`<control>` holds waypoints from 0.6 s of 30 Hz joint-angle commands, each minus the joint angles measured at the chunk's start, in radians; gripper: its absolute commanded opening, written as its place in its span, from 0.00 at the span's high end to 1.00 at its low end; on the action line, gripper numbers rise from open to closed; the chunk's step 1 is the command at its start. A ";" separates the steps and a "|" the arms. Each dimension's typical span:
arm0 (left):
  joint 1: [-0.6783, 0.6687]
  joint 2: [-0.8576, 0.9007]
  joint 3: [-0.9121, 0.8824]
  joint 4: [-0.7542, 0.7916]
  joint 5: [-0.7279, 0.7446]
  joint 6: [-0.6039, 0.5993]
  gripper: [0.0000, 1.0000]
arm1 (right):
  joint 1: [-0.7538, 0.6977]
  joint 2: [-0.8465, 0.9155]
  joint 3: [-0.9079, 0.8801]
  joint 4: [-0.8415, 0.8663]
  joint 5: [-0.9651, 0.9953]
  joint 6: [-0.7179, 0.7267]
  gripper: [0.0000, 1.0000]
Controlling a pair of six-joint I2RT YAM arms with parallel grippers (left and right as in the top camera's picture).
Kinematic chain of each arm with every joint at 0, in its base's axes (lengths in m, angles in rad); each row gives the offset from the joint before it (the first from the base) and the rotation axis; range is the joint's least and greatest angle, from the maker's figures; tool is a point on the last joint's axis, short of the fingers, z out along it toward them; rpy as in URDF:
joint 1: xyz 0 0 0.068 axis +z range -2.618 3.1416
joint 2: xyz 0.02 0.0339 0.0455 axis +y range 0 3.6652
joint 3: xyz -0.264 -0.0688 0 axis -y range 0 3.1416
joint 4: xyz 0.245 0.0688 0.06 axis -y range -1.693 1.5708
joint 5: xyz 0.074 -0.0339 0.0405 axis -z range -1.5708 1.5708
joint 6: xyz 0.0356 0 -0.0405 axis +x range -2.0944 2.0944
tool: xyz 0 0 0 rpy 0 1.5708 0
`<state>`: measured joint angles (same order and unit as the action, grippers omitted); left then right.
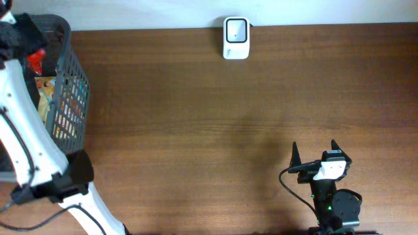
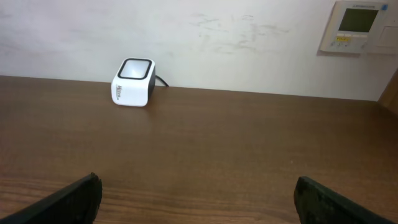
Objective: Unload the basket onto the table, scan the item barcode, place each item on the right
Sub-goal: 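Lift the red bag out and carry it toward the scanner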
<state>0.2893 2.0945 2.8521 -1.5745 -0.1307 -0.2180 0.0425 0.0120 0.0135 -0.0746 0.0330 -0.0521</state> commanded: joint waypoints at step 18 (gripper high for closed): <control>-0.597 0.035 0.022 0.003 0.088 -0.006 1.00 | -0.005 -0.006 -0.008 -0.004 0.005 0.008 0.02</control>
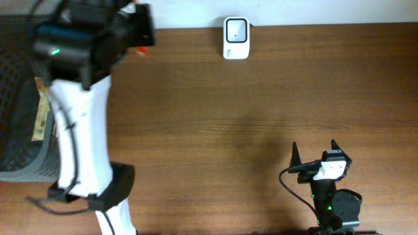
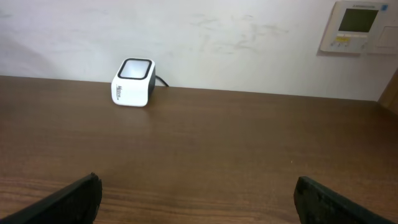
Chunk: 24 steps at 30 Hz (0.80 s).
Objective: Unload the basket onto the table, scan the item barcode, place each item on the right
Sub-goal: 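Lift the red bag out and carry it toward the scanner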
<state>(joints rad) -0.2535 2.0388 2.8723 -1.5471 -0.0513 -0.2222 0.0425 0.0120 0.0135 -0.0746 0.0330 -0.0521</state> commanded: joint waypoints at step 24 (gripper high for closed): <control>-0.241 0.469 0.003 -0.141 0.012 -0.001 1.00 | -0.005 -0.006 -0.008 -0.004 0.005 0.008 0.02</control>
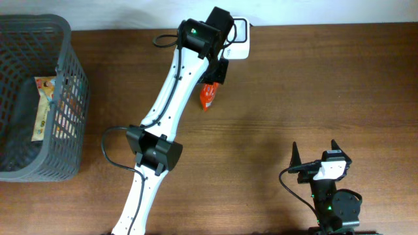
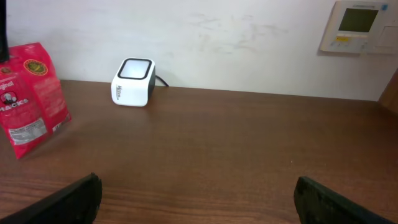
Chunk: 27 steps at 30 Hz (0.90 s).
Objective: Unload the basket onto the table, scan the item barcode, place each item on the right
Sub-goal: 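Lift the red bag out and carry it toward the scanner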
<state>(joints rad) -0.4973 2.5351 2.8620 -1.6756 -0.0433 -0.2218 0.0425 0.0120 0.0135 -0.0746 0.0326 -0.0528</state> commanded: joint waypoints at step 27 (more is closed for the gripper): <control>-0.022 -0.150 -0.307 -0.013 0.070 -0.002 1.00 | -0.005 -0.006 -0.008 -0.004 0.005 0.008 0.02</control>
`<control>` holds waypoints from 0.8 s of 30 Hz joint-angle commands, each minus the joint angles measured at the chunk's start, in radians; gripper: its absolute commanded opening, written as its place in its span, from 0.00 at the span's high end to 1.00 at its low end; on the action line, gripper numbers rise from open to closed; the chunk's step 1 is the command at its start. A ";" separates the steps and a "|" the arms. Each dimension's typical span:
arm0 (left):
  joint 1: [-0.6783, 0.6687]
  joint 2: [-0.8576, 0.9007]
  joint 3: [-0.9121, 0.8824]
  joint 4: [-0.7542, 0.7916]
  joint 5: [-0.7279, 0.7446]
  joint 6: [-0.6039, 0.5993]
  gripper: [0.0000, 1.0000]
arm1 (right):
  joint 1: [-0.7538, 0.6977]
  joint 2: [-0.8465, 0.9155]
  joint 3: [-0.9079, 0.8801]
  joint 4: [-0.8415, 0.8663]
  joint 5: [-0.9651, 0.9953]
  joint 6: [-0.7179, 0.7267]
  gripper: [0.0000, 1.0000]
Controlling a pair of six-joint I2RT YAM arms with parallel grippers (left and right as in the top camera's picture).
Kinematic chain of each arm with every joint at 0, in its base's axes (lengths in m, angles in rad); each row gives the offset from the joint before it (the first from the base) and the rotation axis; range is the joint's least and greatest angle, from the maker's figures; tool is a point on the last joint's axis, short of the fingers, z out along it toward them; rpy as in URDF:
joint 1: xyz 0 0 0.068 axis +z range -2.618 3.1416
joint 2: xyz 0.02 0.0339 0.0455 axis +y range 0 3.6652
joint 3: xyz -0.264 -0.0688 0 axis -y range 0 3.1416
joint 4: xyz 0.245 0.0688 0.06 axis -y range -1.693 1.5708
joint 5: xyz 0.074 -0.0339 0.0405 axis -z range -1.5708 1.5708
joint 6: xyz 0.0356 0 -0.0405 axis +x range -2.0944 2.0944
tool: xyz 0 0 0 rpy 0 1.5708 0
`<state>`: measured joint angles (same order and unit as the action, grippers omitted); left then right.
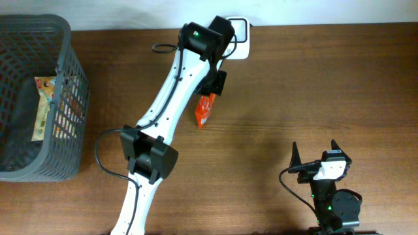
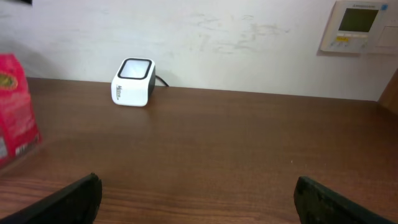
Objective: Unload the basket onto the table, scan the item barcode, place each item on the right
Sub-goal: 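Lift the red bag out and carry it toward the scanner, then release the red bag onto the table center with the left gripper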
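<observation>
A red snack packet (image 1: pixel 204 109) hangs over the table in front of the white barcode scanner (image 1: pixel 239 40), with my left gripper (image 1: pixel 211 90) shut on its top end. The left arm's wrist covers part of the scanner from overhead. In the right wrist view the scanner (image 2: pixel 133 82) stands by the back wall with its window facing up, and the packet (image 2: pixel 13 109) is cut off by the left edge. My right gripper (image 1: pixel 315 151) rests open near the front right of the table, fingers (image 2: pixel 74 198) wide apart with nothing between them.
A grey mesh basket (image 1: pixel 73 78) stands at the left end of the table with a yellowish packet (image 1: pixel 44 108) inside. A cable runs from the scanner to the wall. A wall control panel (image 2: pixel 359 26) is at the upper right.
The left gripper and the red packet have moved slightly toward the front and left, farther from the scanner. In the right wrist view the packet has slid to the left edge. The right arm is unchanged.
The left gripper was down in the basket at the far left. Then it was raised near the basket's back right with something red. Then it held the red packet just in front of the scanner, and now holds it a little farther forward. The right arm stayed still.
</observation>
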<state>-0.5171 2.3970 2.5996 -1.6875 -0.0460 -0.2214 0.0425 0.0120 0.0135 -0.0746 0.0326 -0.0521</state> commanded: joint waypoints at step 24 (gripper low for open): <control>0.193 -0.235 0.306 -0.001 0.044 -0.002 0.10 | -0.005 -0.006 -0.008 -0.004 0.005 0.008 0.02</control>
<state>-0.4152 2.3138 2.8277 -1.6852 0.0261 -0.2279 0.0425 0.0120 0.0135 -0.0746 0.0330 -0.0517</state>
